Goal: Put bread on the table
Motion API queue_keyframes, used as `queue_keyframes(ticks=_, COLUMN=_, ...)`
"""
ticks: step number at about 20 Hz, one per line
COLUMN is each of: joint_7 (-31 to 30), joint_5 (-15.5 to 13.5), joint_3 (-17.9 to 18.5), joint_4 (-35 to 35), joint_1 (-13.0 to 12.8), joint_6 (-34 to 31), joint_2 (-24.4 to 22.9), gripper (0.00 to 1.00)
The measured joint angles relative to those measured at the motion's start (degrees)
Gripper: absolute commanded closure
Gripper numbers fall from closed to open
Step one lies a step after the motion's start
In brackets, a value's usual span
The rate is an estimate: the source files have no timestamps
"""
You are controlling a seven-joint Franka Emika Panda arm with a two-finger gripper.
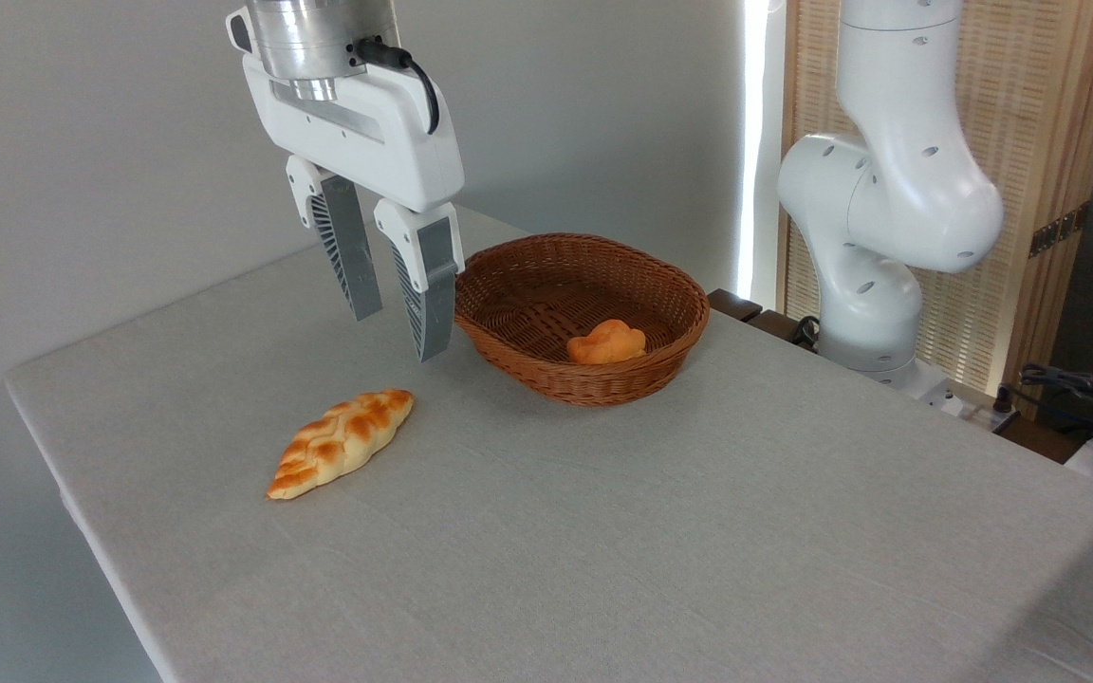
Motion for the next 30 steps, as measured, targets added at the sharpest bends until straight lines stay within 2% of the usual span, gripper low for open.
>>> queue_keyframes(ticks=7, joint_7=0.0, joint_5=0.0, joint_3=-0.2, joint_4=-0.5, joint_1=0.0, joint_6=0.0, joint_2=-0.1, gripper=0.00)
queue_keyframes(ticks=12, joint_7=0.0, joint_5=0.0, joint_3=-0.5, joint_4=-5.9, joint_1=-0.4, joint_6=1.8, joint_2=-3.7, gripper=0.00)
queue_keyframes(ticks=23, joint_7=0.0, joint_5=-0.1, joint_3=-0.5, joint_4=-26.1, joint_1=-6.5, joint_6=2.1, joint_2=-21.9, gripper=0.00)
queue_keyframes(ticks=26, joint_7=0.0, joint_5=-0.1, joint_3=-0.5, joint_4=-31.4, joint_1=-7.6, joint_6=2.2, joint_2=-24.6, gripper=0.00)
queue_keyframes(ticks=30, joint_7=0.0, joint_5=-0.1, joint_3=-0.5, joint_4=-39.6, joint_1=-11.5, joint_6=3.0, joint_2=-26.8, gripper=0.00)
